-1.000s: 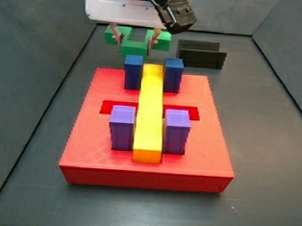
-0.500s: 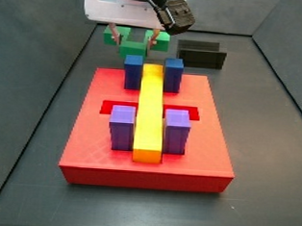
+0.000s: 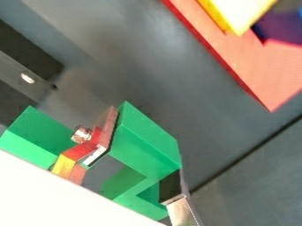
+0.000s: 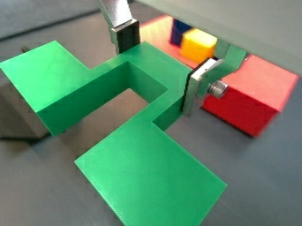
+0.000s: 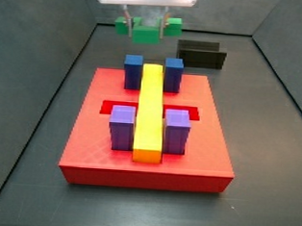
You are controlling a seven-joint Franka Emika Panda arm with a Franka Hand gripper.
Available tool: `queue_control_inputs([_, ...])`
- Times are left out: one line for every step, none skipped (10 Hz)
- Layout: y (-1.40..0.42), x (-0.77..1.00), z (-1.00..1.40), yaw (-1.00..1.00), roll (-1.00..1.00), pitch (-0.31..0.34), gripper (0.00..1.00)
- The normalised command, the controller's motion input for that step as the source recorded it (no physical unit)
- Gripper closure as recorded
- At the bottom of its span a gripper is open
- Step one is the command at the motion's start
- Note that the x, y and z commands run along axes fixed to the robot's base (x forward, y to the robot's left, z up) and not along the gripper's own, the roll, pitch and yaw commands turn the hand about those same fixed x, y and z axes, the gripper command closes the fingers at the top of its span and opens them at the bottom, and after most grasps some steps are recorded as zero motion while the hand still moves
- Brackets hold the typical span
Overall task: Pick up the green object. Move up. Place the green object on the fixture. Regrasp the green object. Move to above the board. Insert the green object.
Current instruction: Place the green object on the fixture.
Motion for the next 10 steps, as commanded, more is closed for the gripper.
queue_control_inputs([0.17, 0.86, 0.13, -0.04, -0.42, -0.126, 1.0])
queue_control_inputs([0.22, 0.88, 0.19, -0.07, -0.44, 0.0, 1.0])
queue_control_inputs([0.25, 0.67, 0.27, -0.03, -0.42, 0.0, 1.0])
queue_control_inputs([0.39, 0.62, 0.33, 0.0, -0.62, 0.1, 1.0])
queue_control_inputs([0.37, 0.7, 0.37, 0.0, -0.6, 0.129, 1.0])
queue_control_inputs([0.36, 0.69, 0.36, 0.0, -0.61, 0.103, 1.0])
queue_control_inputs([0.27, 0.68, 0.22, 0.0, -0.56, 0.026, 1.0])
queue_control_inputs([0.19, 0.59, 0.0, 0.0, -0.48, -0.003, 1.0])
queue_control_inputs([0.16, 0.63, 0.0, 0.0, -0.49, -0.117, 1.0])
queue_control_inputs([0.19, 0.68, 0.0, 0.0, -0.59, -0.06, 1.0])
